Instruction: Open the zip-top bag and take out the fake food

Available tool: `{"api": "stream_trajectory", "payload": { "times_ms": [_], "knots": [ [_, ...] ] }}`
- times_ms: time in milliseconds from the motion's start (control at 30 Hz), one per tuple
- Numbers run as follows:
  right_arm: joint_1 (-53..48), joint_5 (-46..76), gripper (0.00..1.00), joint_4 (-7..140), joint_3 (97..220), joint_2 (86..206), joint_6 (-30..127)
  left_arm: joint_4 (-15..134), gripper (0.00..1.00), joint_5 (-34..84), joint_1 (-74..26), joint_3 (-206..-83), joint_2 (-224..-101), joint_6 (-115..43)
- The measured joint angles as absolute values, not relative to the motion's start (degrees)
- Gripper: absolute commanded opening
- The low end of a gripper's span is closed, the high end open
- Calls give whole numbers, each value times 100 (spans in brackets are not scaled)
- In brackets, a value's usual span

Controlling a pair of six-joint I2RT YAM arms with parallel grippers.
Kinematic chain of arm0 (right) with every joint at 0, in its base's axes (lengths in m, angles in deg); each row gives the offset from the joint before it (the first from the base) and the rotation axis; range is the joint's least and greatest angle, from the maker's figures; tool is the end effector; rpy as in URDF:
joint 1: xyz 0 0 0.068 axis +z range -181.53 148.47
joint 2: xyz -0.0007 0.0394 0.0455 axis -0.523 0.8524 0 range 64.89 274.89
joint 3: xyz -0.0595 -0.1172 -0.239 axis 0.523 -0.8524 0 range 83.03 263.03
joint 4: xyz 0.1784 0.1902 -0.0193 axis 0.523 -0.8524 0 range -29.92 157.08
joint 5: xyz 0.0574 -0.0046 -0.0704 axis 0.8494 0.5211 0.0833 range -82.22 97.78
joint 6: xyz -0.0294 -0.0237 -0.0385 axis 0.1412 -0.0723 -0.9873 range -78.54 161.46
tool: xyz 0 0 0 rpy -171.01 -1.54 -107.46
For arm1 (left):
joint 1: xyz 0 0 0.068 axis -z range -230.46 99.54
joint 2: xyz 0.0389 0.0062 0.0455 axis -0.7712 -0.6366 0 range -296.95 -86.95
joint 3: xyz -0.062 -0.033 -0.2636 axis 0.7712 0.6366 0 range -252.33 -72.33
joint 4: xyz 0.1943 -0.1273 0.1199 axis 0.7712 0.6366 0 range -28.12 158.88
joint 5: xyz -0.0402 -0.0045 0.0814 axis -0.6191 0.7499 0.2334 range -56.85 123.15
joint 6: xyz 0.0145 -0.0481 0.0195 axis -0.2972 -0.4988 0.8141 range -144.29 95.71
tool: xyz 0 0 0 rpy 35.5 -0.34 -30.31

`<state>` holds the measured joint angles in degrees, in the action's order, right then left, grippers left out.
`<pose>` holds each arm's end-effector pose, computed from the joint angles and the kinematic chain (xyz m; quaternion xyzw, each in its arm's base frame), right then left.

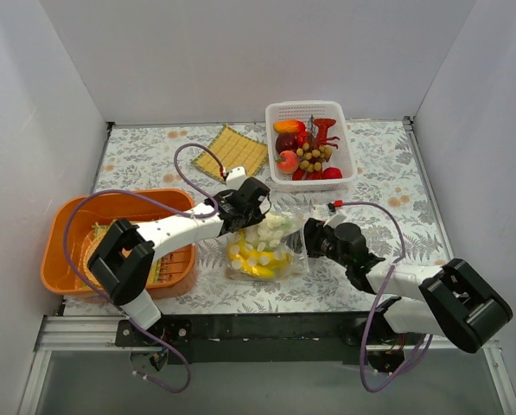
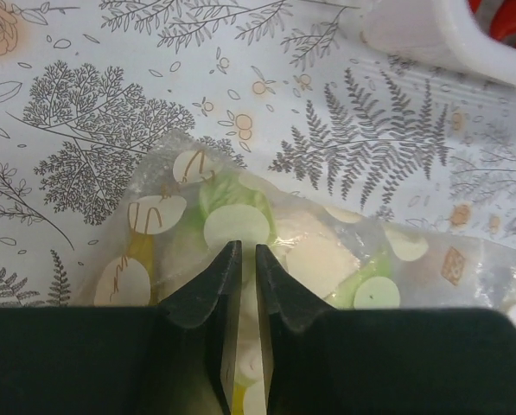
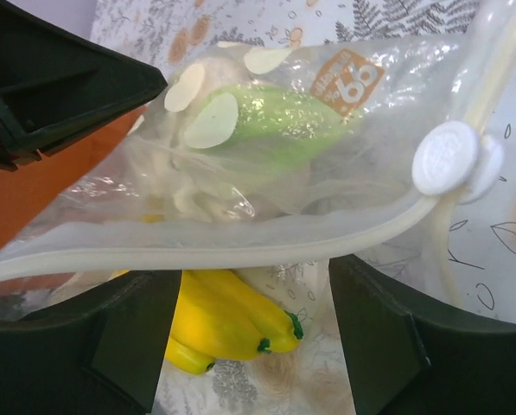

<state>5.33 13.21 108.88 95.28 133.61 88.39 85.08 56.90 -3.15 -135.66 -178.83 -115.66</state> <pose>0.1703 0.1320 0.1606 0.0406 0.7902 0.4355 0.4293 0.2400 -0.2390 0.2293 -0.4093 0.8318 -0.2314 0.2951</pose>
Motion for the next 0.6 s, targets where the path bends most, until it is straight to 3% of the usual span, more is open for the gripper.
{"api": "stream_trajectory", "payload": {
  "times_ms": [600],
  "knots": [
    [874,1179,80,11572,10011,14618,8951,7885,3,5473,-396,-13118,-18198,-11606]
  ]
}}
